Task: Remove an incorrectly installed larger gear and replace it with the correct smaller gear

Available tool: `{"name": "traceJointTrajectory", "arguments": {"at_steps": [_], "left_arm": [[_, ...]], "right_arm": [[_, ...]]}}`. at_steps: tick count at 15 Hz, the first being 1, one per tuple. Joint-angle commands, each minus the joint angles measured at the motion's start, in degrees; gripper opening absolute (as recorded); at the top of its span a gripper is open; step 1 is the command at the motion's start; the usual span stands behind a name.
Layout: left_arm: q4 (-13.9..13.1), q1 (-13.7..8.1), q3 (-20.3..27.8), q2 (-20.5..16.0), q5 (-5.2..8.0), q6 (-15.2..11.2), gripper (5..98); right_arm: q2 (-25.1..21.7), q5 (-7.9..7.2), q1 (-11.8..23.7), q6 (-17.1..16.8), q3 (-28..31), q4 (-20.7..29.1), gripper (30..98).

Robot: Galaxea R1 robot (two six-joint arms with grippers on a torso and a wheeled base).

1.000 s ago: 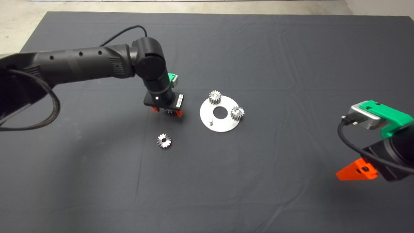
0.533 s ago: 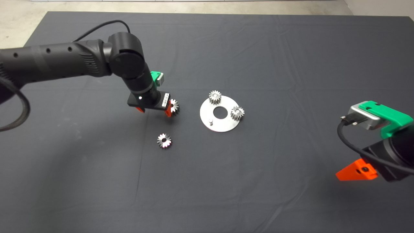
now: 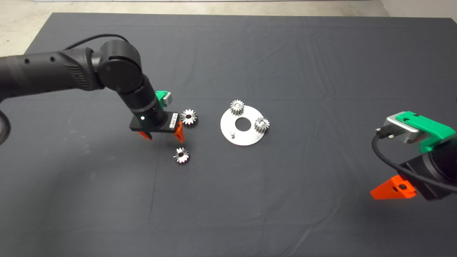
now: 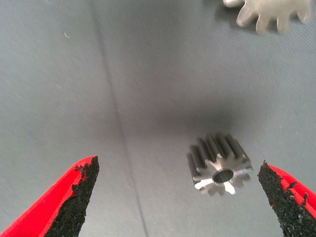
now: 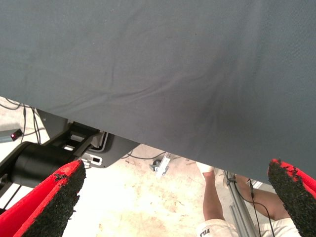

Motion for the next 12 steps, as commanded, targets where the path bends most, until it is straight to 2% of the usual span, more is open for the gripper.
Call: {"name": "traceJointTrajectory", "arguments": {"at_steps": [1,2,9,12], "left_arm": [[-2.5,-0.41,0.57,-0.37,-0.21,-0.05,83.0],[-2.5,-0.41,1.1,-0.37,-0.63,-0.05,83.0],[-2.5,-0.06,1.27,0.33,-1.09,0.13,83.0],[-2.5,0.03,1.27,0.5,-1.71,0.21,83.0]], "right_arm": [[0.01,-6.28,0.7,0.23,0.28,1.8,97.7],[-0.07,-6.28,0.7,0.23,0.29,1.79,97.7],[-0.07,-6.28,0.7,0.23,0.29,1.79,97.7],[-0.07,-6.28,0.7,0.23,0.29,1.79,97.7]]}}
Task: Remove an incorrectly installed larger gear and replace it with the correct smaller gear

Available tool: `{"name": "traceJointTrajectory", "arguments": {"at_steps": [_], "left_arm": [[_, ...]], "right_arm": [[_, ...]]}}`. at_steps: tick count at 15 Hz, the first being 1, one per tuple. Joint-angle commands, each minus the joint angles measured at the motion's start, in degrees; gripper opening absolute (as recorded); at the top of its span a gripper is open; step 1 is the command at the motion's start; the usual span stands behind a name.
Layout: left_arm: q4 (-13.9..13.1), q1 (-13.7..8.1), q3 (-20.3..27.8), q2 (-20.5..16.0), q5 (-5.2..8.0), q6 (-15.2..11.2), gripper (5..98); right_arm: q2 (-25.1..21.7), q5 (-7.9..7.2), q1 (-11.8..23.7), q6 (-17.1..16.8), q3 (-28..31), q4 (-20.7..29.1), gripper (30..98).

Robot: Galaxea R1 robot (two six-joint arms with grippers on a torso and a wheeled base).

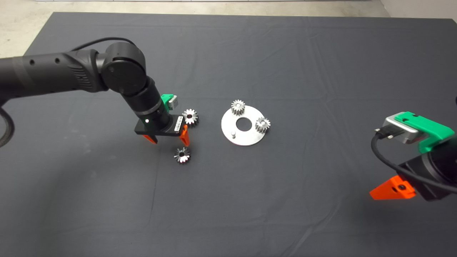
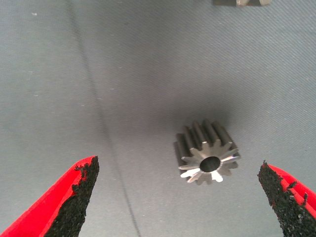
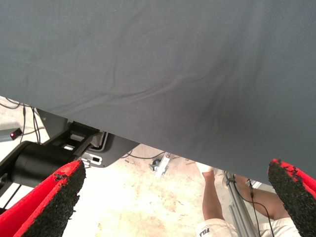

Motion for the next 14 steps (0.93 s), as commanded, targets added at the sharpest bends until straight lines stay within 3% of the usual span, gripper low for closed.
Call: {"name": "traceJointTrajectory", "arguments": {"at_steps": [1,3,10,14], "left_arm": [[-0.88,-0.08,0.59,0.33,-0.48,0.18,83.0],[-0.84,0.95,0.5,0.93,-0.48,0.11,83.0],[-0.71,1.31,0.94,1.19,-0.77,0.2,92.3],[-0.71,2.26,0.94,1.19,-0.75,0.3,92.9]], "right_arm": [[-0.1,-6.33,0.79,0.23,0.25,1.79,97.7],[-0.1,-6.33,0.79,0.23,0.25,1.79,97.7],[-0.1,-6.33,0.79,0.23,0.25,1.82,97.7],[-0.1,-6.33,0.79,0.23,0.25,1.79,97.7]]}}
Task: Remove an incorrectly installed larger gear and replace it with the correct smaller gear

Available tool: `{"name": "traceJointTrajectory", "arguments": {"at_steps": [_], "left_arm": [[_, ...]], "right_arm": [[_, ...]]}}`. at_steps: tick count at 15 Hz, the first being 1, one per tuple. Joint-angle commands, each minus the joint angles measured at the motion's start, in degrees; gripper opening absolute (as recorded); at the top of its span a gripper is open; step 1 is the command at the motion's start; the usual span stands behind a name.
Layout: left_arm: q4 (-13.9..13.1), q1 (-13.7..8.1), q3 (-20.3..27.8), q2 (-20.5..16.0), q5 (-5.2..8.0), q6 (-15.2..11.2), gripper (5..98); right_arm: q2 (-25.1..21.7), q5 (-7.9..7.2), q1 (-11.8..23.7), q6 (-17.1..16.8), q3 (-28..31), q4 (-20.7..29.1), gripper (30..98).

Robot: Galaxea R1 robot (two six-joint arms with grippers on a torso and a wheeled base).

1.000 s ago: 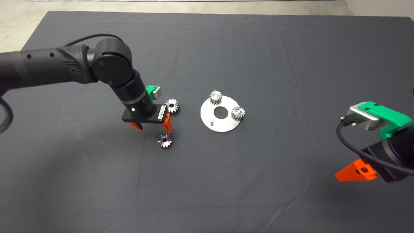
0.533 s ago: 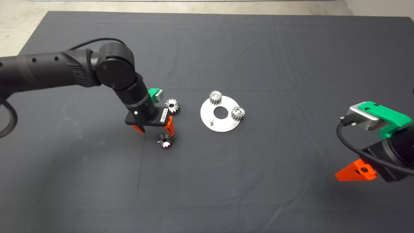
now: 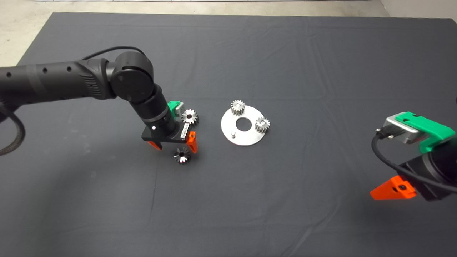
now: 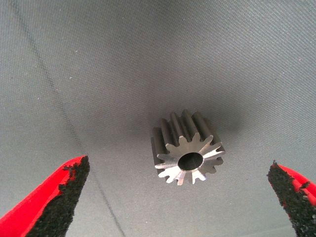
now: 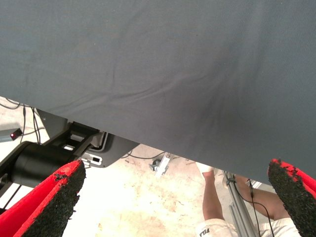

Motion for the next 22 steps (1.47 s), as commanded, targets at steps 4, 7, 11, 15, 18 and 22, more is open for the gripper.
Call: {"name": "traceJointTrajectory", "arguments": {"at_steps": [4,7,11,15,18,22], "left_arm": [[-0.6,0.62,0.35,-0.2,0.14,-0.29,97.7],[-0.6,0.88,0.52,-0.15,0.14,-0.38,97.6],[-0.6,0.88,0.44,-0.07,0.05,0.06,97.6],[-0.51,1.5,0.79,0.02,0.14,0.06,97.6],[-0.51,1.85,1.22,0.02,0.14,-0.2,97.6],[-0.51,1.94,1.58,0.11,0.14,-0.64,97.6]], "right_arm": [[-0.07,-6.31,0.73,0.15,0.22,1.79,97.7],[-0.07,-6.4,0.73,0.23,0.25,1.79,97.7],[1.16,-6.4,0.73,0.15,0.16,1.79,97.7],[1.87,-6.31,0.73,0.15,-0.02,1.88,97.7],[2.48,-6.36,0.73,0.23,-0.1,1.88,97.7],[2.39,-6.4,0.73,0.23,-0.1,1.88,97.7]]}}
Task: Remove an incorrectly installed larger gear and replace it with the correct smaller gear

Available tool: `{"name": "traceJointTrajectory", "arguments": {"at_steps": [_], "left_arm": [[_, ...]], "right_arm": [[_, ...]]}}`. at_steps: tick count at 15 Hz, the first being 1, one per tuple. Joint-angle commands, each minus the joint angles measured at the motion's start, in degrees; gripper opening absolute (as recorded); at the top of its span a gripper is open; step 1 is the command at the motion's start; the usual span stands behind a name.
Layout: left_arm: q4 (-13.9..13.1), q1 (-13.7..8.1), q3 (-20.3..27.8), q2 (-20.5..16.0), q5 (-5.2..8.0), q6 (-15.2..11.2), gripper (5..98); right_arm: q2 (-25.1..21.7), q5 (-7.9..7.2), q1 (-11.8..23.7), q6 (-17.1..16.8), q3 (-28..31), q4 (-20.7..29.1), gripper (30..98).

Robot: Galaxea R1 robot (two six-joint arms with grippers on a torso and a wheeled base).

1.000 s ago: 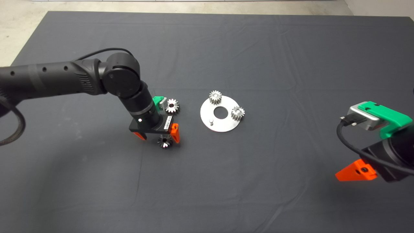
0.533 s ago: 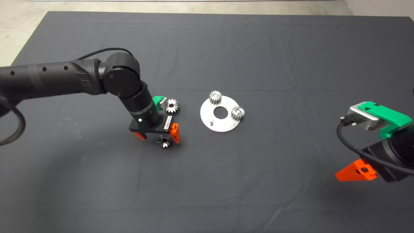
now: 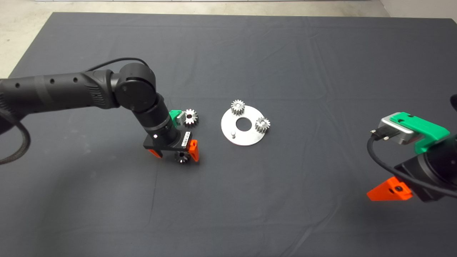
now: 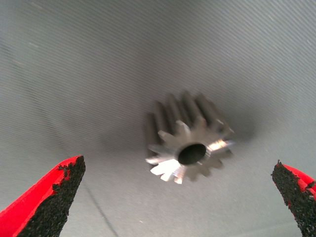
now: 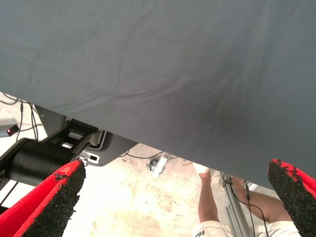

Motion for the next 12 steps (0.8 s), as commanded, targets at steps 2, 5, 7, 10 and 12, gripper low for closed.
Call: {"name": "traceJointTrajectory", "arguments": {"at_steps": [2,5,7,10,12], "left_arm": [[-0.42,-0.6,0.54,0.31,0.24,-0.34,97.6],[-0.26,-0.6,0.02,1.19,0.33,-0.25,97.6],[-0.28,-0.6,-0.16,1.9,0.33,-0.25,97.6],[-0.24,-0.6,-0.69,2.95,0.51,-0.25,97.6],[-0.24,-0.6,-1.3,2.95,0.51,-0.07,97.6]], "right_arm": [[0.57,-6.42,0.73,0.23,-0.13,1.88,97.7],[0.48,-6.42,0.73,0.23,-0.13,1.88,97.7],[0.48,-6.42,0.73,0.23,-0.13,1.88,97.7],[0.57,-6.33,0.73,0.23,-0.13,1.88,97.7],[0.57,-6.33,0.73,0.23,-0.13,1.88,97.7]]}}
